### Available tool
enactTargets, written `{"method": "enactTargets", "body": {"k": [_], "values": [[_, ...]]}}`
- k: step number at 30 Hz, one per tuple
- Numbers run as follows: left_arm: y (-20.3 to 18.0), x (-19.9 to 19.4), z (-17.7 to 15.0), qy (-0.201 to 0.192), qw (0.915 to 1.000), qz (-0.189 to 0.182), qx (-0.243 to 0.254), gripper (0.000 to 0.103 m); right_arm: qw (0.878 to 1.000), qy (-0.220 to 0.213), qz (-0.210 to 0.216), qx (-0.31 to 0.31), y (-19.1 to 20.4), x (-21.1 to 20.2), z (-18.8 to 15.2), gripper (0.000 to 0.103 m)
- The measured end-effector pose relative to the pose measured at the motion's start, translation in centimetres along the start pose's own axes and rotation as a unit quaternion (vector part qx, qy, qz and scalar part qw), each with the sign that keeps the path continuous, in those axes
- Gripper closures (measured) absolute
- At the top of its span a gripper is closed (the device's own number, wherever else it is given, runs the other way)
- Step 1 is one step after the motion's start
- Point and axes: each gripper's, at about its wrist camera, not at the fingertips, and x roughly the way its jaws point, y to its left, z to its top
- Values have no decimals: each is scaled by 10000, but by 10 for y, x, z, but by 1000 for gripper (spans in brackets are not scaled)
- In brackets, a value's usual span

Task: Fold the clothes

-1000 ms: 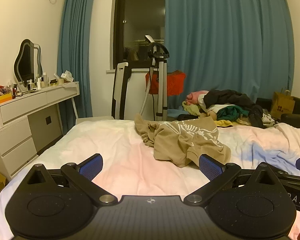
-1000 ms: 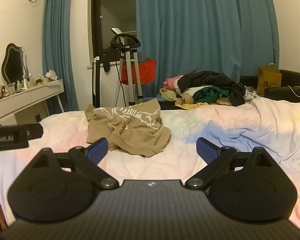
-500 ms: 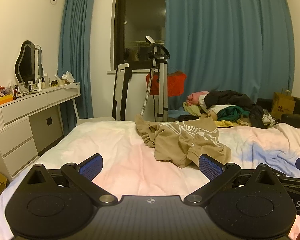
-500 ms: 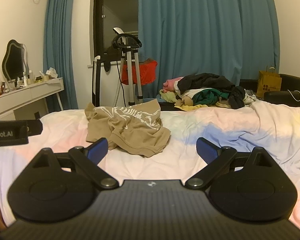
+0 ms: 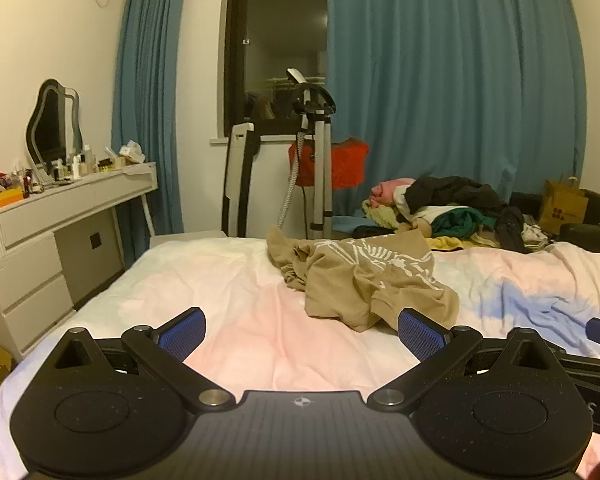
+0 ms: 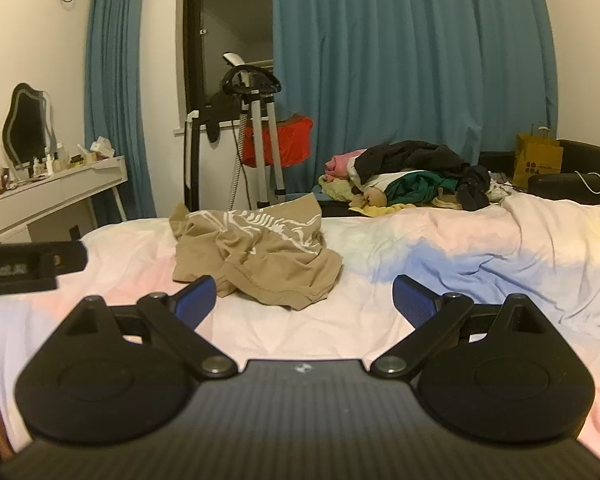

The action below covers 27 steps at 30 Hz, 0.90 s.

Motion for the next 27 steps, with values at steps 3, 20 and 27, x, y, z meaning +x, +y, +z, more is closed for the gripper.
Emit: {"method": "enactTargets", "body": {"k": [3, 20, 27], "values": [[1, 1, 1, 14, 10000, -55, -35, 0, 9998, -77, -139, 109, -3, 2, -4, 6], [-10, 5, 2, -21, 9999, -10, 128, 0, 9929, -33, -78, -1187, 34, 0, -20, 6], [-14, 22, 7, 132, 9997, 201, 68, 0, 9950, 360, 351, -860, 12, 20, -12, 6]]}}
